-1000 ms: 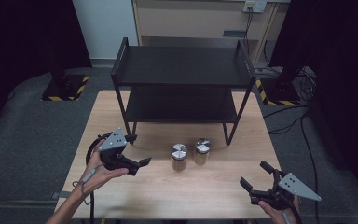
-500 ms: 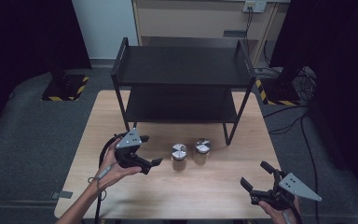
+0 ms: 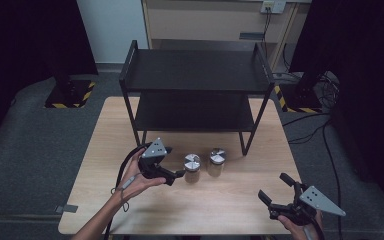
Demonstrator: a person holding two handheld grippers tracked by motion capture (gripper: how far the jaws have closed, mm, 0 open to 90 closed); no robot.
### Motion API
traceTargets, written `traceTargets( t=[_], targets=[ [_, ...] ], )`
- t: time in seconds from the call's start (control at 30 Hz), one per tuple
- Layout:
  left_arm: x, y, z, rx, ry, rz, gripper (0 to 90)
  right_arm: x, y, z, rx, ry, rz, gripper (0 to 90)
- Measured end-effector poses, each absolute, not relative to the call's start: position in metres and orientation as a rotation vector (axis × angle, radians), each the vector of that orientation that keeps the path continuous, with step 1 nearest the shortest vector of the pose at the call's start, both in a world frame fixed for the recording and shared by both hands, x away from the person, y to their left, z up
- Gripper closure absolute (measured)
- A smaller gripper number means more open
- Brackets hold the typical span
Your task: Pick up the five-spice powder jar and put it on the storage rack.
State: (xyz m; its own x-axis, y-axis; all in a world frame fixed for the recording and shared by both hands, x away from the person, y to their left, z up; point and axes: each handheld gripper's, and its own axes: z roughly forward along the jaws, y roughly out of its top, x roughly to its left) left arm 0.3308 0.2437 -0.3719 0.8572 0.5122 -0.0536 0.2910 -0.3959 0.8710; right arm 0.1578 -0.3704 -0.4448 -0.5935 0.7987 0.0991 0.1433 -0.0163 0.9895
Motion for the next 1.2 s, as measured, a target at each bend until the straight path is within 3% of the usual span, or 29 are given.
traceTargets(
  t=[0.97,1.07,1.13,1.2],
  targets=[
    [0.357,0.202,-0.409,2.032,0.595,0.253,13.2,0.157,-0.371,-0.446,0.999,1.739,1.658,1.8],
    [0.356,0.201,-0.411,2.03,0.568,0.274,20.2,0.157,-0.371,-0.446,1.001,1.738,1.658,1.8],
    [0.356,0.203,-0.412,2.014,0.559,0.269,31.4,0.157,-0.371,-0.446,1.004,1.738,1.657,1.8],
    [0.354,0.201,-0.411,2.022,0.553,0.283,32.9,0.156,-0.371,-0.446,1.004,1.737,1.657,1.8]
  ],
)
